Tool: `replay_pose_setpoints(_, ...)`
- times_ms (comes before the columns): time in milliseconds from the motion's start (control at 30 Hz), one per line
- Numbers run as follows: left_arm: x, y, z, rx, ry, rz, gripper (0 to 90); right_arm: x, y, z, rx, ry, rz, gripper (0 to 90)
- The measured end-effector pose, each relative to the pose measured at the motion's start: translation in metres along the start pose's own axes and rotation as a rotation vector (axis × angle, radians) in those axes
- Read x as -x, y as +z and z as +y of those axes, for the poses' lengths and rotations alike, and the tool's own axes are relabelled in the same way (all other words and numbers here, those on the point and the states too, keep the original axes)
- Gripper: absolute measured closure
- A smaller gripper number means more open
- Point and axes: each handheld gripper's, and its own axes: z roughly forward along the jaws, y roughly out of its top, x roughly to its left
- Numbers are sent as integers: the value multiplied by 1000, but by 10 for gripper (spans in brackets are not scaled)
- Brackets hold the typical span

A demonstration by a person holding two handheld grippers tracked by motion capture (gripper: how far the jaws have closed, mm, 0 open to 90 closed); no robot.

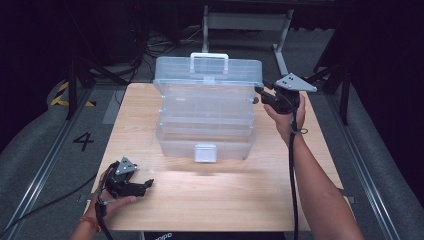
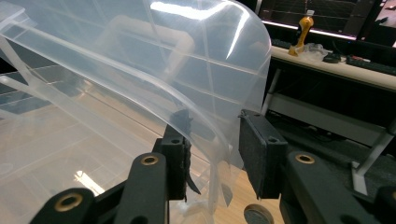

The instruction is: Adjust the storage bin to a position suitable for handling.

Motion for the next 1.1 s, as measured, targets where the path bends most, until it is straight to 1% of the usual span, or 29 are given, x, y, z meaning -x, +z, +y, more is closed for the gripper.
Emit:
replay_pose_setpoints(67,0,0,0,-2,-3,0,155,0,0,0,2,-3,-9,670)
replay_pose_setpoints(100,0,0,0,-3,2,1,155,0,0,0,6,-6,-14,681)
replay_pose_setpoints(133,0,0,0,-1,1,-1,155,1,0,0,10,3,-12,692)
replay_pose_setpoints(267,0,0,0,0,2,-4,157,2,0,0,11,1,-15,723)
replay_pose_setpoints(367,0,0,0,0,2,-4,157,1,0,0,8,-13,-24,732)
replay_pose_setpoints(433,0,0,0,0,3,-4,157,0,0,1,4,-30,-41,739)
replay_pose_setpoints(500,0,0,0,0,2,-4,157,0,0,2,4,-34,-46,742)
replay_pose_setpoints(533,0,0,0,0,3,-4,157,0,1,2,6,-41,-57,759)
replay_pose_setpoints(600,0,0,0,0,2,-4,157,0,1,2,6,-37,-54,764)
replay_pose_setpoints(733,0,0,0,0,3,-3,157,0,2,5,3,-37,-65,784)
replay_pose_setpoints(767,0,0,0,-3,-5,-6,158,0,3,8,-5,-41,-76,790)
replay_pose_setpoints(900,0,0,0,-2,-5,-10,160,1,6,10,-8,-47,-88,795)
replay_pose_setpoints(933,0,0,0,-2,-4,-11,161,1,6,10,-9,-42,-87,796)
replay_pose_setpoints(1033,0,0,0,-2,-4,-11,162,2,8,12,-6,-55,-97,810)
replay_pose_setpoints(1100,0,0,0,-1,-2,-12,163,2,9,13,-11,-52,-97,812)
